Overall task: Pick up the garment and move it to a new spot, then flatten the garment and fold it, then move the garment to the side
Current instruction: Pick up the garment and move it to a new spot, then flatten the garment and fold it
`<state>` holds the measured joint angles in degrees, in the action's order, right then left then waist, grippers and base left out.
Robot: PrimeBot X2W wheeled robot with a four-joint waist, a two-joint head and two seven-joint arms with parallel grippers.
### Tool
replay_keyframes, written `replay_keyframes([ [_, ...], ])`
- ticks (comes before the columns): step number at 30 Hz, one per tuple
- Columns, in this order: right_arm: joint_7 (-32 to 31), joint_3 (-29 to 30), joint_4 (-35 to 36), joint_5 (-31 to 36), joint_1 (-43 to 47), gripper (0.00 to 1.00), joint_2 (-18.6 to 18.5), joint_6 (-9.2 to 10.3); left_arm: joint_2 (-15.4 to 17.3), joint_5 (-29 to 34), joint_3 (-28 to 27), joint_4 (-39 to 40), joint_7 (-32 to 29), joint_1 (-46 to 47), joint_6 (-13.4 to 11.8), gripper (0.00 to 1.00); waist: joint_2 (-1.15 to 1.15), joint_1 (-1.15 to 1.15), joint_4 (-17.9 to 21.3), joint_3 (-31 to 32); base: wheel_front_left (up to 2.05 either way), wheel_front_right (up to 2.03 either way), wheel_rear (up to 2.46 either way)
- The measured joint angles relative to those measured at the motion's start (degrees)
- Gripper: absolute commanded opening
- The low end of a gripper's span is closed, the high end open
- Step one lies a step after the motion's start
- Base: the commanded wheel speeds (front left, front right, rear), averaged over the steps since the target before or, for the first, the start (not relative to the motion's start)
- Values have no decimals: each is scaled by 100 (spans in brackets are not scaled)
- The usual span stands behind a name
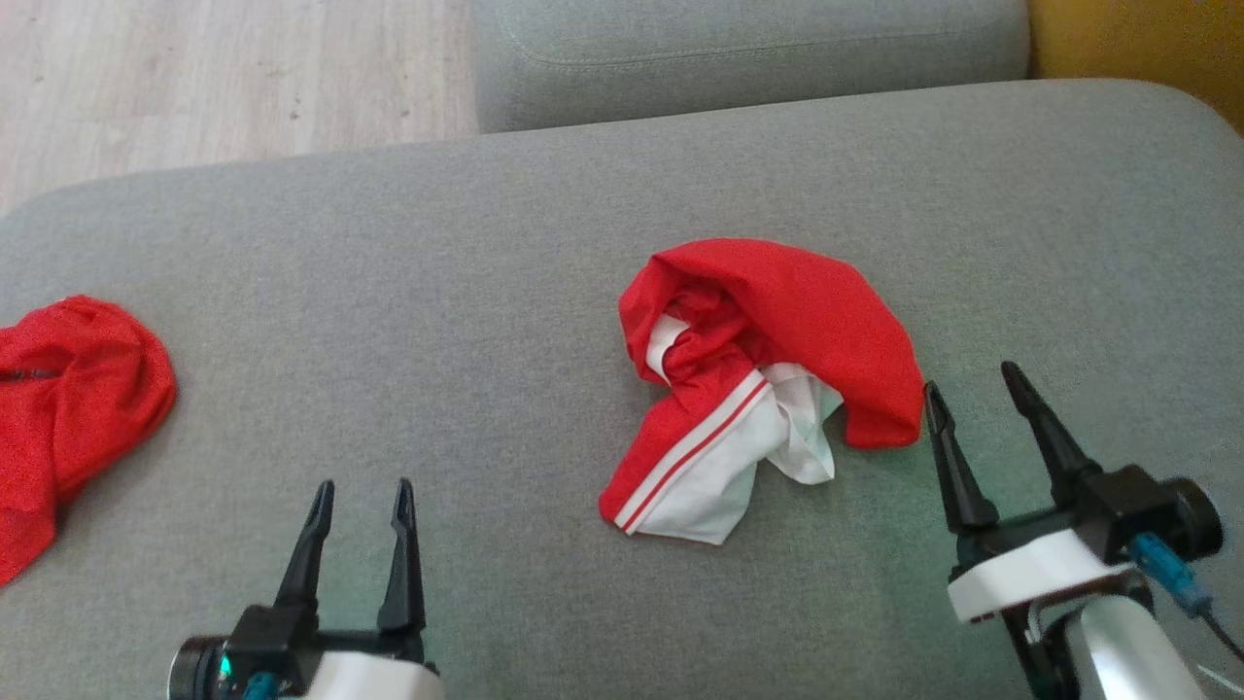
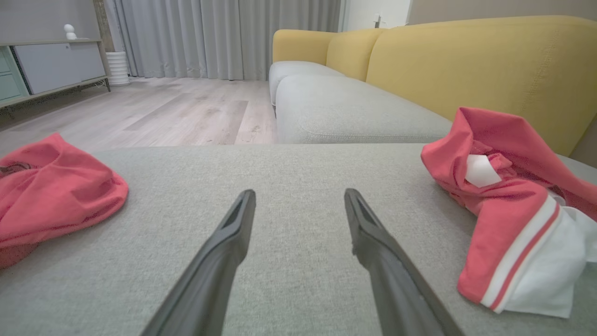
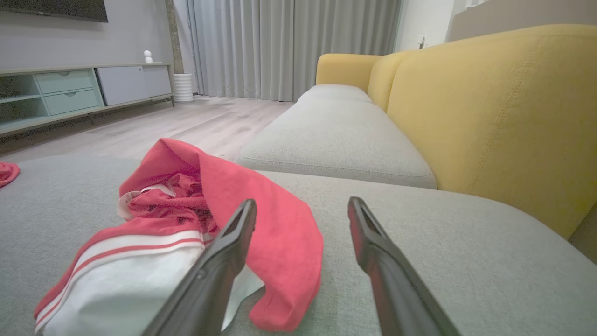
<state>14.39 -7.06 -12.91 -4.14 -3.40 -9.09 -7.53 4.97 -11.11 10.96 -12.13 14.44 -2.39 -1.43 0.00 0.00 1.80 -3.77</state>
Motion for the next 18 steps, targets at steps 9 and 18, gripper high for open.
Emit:
replay_keyframes([
  [9, 0, 40, -205, 14, 230, 100, 111, 0, -124, 131, -446, 99, 0, -334, 157, 100, 0, 0, -104, 157, 0, 0, 0],
  [18, 0, 112, -281, 12, 292, 100, 124, 0, -185, 230, -708, 113, 0, -508, 302, 100, 0, 0, -168, 244, 0, 0, 0],
])
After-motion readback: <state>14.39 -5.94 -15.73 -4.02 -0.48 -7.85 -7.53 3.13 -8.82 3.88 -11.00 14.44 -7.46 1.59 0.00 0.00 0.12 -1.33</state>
